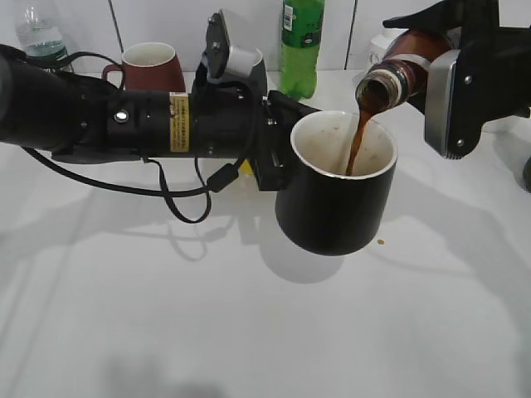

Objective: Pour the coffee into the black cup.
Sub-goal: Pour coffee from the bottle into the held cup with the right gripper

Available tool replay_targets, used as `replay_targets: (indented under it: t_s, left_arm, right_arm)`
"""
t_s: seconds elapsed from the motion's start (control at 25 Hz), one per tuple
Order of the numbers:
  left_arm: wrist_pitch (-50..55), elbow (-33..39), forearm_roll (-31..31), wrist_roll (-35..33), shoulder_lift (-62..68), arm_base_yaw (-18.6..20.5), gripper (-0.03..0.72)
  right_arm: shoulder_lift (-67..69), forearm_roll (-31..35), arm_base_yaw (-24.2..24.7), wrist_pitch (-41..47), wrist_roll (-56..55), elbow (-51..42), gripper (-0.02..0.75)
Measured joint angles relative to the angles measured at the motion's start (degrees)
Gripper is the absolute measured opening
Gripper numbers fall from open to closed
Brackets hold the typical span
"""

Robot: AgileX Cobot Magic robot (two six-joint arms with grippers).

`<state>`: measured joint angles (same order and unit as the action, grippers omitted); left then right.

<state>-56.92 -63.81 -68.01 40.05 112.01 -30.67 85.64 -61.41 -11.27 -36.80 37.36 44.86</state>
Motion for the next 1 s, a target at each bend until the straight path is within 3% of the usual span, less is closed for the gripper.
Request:
replay_targets:
  t_s: [1.0]
  left_arm:
    - [-1.7, 0.0, -0.1, -0.1, 0.0, 0.0, 0.054]
  right_arm:
    - [0.0, -0.1, 0.0, -3.5, 3.1, 0.0, 0.528]
